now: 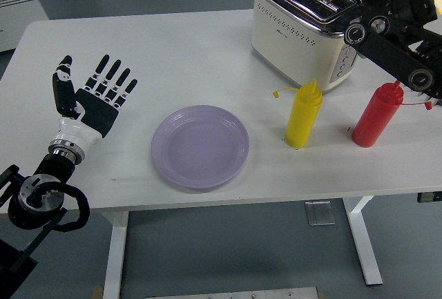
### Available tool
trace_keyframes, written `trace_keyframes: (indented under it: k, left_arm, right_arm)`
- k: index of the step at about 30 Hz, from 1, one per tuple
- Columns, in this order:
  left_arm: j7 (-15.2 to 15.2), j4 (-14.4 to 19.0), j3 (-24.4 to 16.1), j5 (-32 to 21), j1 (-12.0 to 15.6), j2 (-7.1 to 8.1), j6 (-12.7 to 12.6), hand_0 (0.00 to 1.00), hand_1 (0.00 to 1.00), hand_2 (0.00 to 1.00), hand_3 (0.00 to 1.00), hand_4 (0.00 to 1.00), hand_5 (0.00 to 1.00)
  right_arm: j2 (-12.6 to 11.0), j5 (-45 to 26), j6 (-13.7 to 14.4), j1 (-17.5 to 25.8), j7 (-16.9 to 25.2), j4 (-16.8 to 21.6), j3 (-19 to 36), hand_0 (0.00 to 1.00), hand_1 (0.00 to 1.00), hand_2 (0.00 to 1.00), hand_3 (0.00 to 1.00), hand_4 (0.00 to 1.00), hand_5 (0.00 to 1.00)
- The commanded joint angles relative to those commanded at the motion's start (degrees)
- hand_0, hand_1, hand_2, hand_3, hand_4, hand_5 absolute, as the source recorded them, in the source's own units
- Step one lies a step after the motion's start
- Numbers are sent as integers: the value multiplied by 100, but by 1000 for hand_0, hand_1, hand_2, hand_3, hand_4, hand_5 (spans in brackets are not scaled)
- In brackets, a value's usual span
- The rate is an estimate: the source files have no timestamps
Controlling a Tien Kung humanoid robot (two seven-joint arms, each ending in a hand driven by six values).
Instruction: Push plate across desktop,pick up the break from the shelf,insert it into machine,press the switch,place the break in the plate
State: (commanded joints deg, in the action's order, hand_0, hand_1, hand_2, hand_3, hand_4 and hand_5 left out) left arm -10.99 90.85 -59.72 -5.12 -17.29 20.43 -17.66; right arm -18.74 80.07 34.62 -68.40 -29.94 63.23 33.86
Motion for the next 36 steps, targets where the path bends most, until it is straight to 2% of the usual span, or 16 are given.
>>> trace_keyframes:
  k: [11, 19, 25, 36]
  left_arm:
    - [163, 160, -406, -649, 117, 79, -41, 824, 757, 728, 732, 721, 998]
    - [116, 144, -464, -681, 132, 77, -55, 823, 756, 728, 732, 721, 998]
    - [113, 146, -495, -694, 136, 82, -58, 823, 756, 728, 731, 721, 998]
    - [117, 171, -526, -724, 127, 78, -62, 822, 755, 728, 730, 720, 998]
  right_arm:
    - [379, 449, 90, -301, 39, -707, -639, 297, 424, 496, 485, 324, 2]
    - [615, 569, -60, -425, -16, -1221, -745, 294, 423, 502, 488, 327, 2]
    - [707, 523, -144, -444, -69, -1410, -780, 290, 420, 504, 489, 331, 2]
    - [831, 336, -125, -410, -109, -1617, -755, 289, 416, 503, 489, 327, 2]
